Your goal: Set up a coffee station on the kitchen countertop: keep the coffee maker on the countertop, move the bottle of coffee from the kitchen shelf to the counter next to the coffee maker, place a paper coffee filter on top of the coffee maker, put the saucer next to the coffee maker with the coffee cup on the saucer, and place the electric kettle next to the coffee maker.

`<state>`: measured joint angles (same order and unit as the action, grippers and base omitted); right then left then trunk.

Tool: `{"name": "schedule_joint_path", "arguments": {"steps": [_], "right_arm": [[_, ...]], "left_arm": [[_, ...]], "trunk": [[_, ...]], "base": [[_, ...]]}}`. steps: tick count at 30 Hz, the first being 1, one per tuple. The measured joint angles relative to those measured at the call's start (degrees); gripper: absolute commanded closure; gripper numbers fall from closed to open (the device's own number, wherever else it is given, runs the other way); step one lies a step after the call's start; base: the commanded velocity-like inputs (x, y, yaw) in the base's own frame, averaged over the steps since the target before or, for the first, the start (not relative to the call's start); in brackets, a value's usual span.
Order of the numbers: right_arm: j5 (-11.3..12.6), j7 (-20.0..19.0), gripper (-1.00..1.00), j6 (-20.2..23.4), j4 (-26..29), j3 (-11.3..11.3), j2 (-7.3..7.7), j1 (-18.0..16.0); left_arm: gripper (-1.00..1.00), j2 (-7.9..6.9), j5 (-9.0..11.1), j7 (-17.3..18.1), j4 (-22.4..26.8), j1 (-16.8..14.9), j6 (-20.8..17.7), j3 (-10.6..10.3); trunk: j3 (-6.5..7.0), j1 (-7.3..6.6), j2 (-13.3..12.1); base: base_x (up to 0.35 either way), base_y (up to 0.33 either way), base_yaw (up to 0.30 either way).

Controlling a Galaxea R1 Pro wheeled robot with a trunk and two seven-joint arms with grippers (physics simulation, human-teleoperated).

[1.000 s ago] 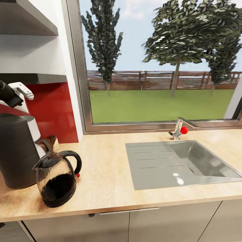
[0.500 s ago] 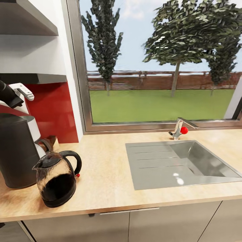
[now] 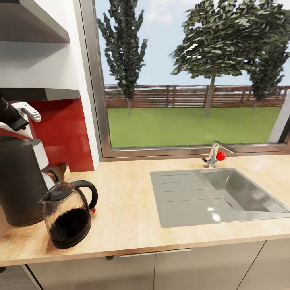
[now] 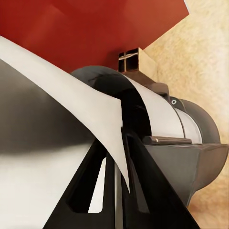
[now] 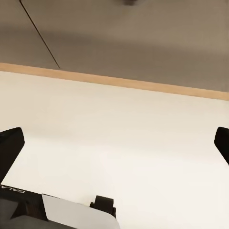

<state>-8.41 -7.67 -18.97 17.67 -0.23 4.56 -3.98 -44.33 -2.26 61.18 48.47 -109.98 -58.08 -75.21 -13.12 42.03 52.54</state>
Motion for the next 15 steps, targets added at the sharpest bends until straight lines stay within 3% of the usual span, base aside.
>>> {"name": "schedule_joint_path", "arguments": {"steps": [15], "right_arm": [[-0.01,0.00,-1.00,0.00,-0.01,0.01,0.00,0.00]], "left_arm": [[1.00,0.56,0.02,-0.08,-0.24,0.00,0.00,-0.05]], "trunk": [[0.00,0.00,0.00]], "base": [[0.000,0.000,0.000]]}}
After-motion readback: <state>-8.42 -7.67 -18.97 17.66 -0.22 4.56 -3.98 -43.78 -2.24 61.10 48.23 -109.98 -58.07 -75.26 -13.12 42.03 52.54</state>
